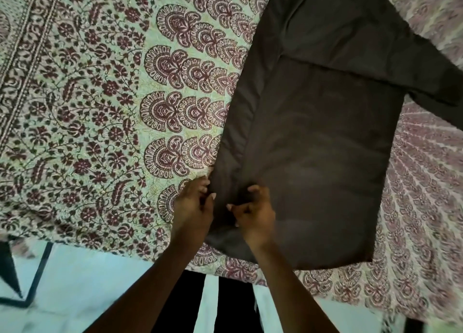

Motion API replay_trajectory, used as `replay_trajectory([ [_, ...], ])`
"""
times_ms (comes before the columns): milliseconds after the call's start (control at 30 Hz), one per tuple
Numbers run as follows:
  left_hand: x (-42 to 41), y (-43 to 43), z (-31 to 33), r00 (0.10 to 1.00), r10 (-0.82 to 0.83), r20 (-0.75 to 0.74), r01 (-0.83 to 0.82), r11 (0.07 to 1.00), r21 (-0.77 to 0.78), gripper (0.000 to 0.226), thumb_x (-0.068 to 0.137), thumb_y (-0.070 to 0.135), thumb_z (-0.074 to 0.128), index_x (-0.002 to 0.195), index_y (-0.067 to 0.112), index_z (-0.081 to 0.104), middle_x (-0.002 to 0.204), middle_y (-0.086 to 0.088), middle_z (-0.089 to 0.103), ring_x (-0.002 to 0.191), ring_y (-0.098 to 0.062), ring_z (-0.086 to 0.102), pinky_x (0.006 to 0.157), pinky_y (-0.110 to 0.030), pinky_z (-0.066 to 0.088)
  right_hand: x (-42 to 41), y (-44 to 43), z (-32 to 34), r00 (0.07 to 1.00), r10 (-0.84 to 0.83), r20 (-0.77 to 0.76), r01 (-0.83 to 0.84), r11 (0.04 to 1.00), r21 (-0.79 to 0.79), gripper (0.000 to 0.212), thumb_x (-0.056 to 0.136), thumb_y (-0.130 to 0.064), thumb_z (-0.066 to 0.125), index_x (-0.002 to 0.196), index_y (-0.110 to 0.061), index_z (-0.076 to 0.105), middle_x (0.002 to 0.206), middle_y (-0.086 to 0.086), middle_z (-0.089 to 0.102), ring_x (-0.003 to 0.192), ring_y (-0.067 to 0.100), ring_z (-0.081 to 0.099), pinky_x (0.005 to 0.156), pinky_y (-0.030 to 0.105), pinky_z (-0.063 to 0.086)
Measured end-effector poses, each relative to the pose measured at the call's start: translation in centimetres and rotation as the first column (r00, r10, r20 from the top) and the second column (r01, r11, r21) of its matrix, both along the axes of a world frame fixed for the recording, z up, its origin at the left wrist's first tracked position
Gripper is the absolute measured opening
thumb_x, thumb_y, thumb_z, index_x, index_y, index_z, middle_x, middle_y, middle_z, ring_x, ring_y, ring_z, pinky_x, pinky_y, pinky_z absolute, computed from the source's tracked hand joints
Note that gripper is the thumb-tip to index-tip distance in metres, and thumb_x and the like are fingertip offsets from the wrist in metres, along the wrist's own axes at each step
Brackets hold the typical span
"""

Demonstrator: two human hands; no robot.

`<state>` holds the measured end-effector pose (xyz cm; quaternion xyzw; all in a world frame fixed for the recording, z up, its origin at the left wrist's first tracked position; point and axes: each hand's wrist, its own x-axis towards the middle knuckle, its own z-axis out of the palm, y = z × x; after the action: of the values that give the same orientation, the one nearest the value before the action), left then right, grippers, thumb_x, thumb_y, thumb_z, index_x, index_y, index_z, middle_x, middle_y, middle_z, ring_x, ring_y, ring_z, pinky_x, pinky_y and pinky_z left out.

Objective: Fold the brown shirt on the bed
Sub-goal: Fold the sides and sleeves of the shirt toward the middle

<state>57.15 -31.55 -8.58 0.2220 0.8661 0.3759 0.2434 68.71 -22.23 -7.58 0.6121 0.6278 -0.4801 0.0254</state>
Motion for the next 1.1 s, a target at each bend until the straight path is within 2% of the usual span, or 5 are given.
replay_trajectory([
  [367, 0.9, -2.9, -1.0, 0.863, -0.445, -0.240, 0.395, 0.889, -0.230, 0.052, 0.090, 0.028, 0.075, 0.140, 0.025, 0.061, 0.138, -0.008, 0.049, 0.115, -0.028, 0.054, 0.088, -0.047, 0.055, 0.9, 1.4, 1.9, 0.952, 0.248, 0.182, -0.269, 0.958, 0.100, 0.048, 0.079, -0.035, 0.087, 0.109, -0.028, 0.049, 0.078, -0.005, 0.072, 0.088, 0.022, 0.070, 0.076, 0.035, 0.051],
  [500, 0.7, -4.4, -1.3, 0.730, -0.597, -0.333, 0.455, 0.788, -0.415, 0.065, 0.092, 0.048, 0.065, 0.152, 0.029, 0.050, 0.167, 0.003, 0.033, 0.142, -0.028, 0.046, 0.102, -0.054, 0.039, 0.0, 2.8, 1.6, 0.745, 0.621, 0.243, -0.615, 0.498, 0.612, 0.039, 0.094, -0.031, 0.066, 0.127, -0.012, 0.062, 0.131, 0.010, 0.058, 0.115, 0.033, 0.057, 0.086, 0.045, 0.055],
  [700, 0.2, -4.8, -1.6, 0.681, -0.628, -0.376, 0.466, 0.768, -0.440, 0.074, 0.091, 0.055, 0.061, 0.156, 0.025, 0.044, 0.174, 0.006, 0.017, 0.157, -0.025, 0.026, 0.109, -0.062, 0.029, -1.7, 12.1, -2.4, 0.056, 0.867, 0.496, -0.884, -0.188, 0.427, 0.063, 0.106, -0.062, 0.032, 0.163, -0.038, 0.021, 0.174, -0.005, 0.009, 0.160, 0.018, 0.011, 0.118, 0.058, 0.022],
  [967, -1.1, -3.8, -1.3, 0.606, -0.722, -0.334, 0.552, 0.684, -0.477, 0.078, 0.087, 0.057, 0.061, 0.158, 0.033, 0.039, 0.173, 0.013, 0.016, 0.159, -0.025, 0.020, 0.111, -0.064, 0.027, -7.7, 23.0, -1.8, 0.401, 0.692, 0.600, -0.885, 0.122, 0.450, 0.069, 0.102, -0.069, 0.024, 0.163, -0.038, 0.017, 0.174, -0.002, 0.006, 0.160, 0.024, 0.010, 0.118, 0.066, 0.018],
  [1100, -1.9, -3.1, -0.5, 0.564, -0.757, -0.329, 0.556, 0.643, -0.527, 0.091, 0.080, 0.066, 0.070, 0.159, 0.036, 0.036, 0.171, 0.011, 0.023, 0.155, -0.029, 0.031, 0.111, -0.061, 0.028, -7.4, 20.2, -1.5, 0.300, 0.774, 0.557, -0.855, -0.040, 0.517, 0.077, 0.102, -0.069, 0.030, 0.164, -0.025, 0.022, 0.174, 0.007, 0.010, 0.160, 0.028, 0.012, 0.121, 0.058, 0.021],
])
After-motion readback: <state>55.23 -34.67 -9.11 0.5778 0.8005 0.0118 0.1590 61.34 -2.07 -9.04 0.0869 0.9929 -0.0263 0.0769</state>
